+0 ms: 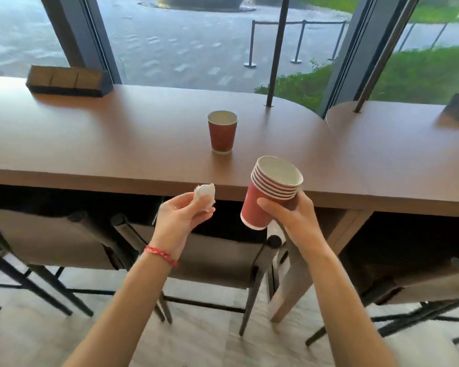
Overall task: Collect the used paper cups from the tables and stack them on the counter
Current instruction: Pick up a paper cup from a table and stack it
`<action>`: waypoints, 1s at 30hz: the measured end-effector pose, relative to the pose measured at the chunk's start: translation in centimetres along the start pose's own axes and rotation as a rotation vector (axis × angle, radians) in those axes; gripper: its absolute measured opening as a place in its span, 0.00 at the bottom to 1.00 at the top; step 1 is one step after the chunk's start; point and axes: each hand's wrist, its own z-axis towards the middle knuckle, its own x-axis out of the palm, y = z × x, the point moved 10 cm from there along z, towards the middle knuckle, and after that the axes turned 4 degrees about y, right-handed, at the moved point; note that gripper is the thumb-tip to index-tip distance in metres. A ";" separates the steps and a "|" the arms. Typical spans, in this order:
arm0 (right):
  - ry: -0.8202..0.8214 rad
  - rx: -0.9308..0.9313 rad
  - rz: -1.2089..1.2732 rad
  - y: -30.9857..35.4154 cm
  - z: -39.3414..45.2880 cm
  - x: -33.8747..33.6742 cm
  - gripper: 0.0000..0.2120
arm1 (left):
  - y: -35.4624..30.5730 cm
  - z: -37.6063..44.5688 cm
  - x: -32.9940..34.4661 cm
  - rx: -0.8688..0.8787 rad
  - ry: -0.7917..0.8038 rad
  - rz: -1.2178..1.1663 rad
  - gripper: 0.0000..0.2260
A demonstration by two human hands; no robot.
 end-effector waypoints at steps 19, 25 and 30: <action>0.038 -0.218 -0.100 8.1 20.0 3.4 0.24 | -2.4 10.1 -2.6 0.062 -0.083 -0.032 0.12; 0.048 -0.236 -0.153 7.1 22.9 4.5 0.25 | -1.9 11.2 -3.1 0.064 -0.124 -0.037 0.12; 0.099 -0.156 -0.254 3.6 23.6 5.8 0.26 | -1.8 11.8 -3.8 0.067 -0.155 -0.059 0.11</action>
